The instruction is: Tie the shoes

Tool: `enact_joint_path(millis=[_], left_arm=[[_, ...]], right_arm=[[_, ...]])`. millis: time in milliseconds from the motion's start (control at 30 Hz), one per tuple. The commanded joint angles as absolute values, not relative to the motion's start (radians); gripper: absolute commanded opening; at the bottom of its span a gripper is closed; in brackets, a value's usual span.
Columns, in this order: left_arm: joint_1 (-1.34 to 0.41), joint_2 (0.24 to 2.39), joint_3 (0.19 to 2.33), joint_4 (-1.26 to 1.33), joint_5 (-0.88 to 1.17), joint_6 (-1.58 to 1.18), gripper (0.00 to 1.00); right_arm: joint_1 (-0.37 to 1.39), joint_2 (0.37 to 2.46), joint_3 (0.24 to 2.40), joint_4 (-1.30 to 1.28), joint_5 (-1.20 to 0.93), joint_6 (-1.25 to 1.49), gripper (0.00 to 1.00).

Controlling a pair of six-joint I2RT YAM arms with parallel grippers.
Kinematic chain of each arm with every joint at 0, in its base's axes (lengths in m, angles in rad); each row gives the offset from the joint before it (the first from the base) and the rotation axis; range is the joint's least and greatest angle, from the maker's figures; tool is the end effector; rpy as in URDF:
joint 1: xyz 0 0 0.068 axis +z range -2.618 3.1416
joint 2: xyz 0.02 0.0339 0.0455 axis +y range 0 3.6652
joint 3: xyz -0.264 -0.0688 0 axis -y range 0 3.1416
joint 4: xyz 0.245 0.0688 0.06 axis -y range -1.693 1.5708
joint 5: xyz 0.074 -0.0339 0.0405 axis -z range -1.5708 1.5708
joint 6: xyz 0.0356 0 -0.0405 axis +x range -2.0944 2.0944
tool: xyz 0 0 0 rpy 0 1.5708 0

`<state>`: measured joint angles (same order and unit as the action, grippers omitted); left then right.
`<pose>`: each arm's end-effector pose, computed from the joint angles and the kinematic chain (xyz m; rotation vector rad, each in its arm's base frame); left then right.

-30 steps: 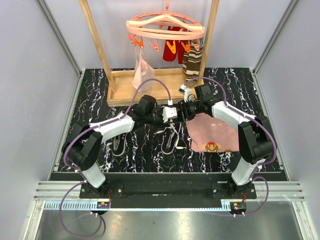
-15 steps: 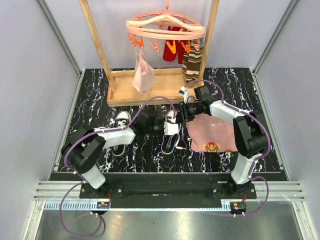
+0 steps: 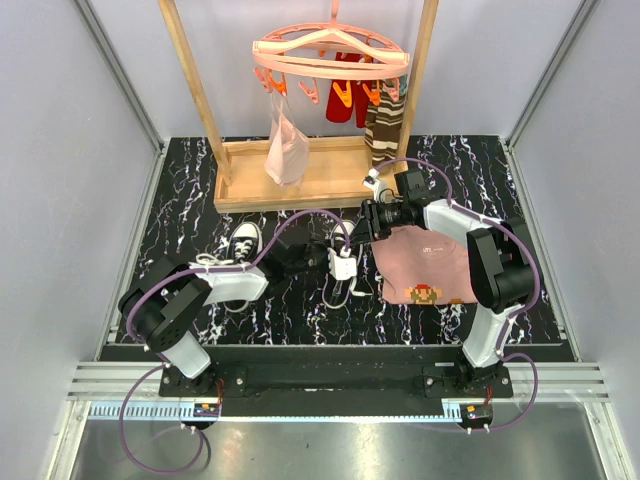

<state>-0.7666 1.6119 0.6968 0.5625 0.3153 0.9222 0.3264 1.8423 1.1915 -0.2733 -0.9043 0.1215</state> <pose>0.2293 -0.2362 0.1824 1.5592 1.1036 -0.1980 0.3509 0.1483 0.1905 -0.6344 2.3488 1.3159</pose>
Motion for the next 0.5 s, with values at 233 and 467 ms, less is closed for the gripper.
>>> enact_joint_path(millis=[233,467], left_arm=[[-0.784,1.588,0.630,0.762,0.328,0.996,0.00],[-0.784,1.588,0.632,0.787,0.324,0.976,0.00]], right_arm=[[0.287,1.907,1.210,-0.157,-1.095,0.256,0.37],[0.287,1.917,1.174,-0.068,-1.157,0.333,0.36]])
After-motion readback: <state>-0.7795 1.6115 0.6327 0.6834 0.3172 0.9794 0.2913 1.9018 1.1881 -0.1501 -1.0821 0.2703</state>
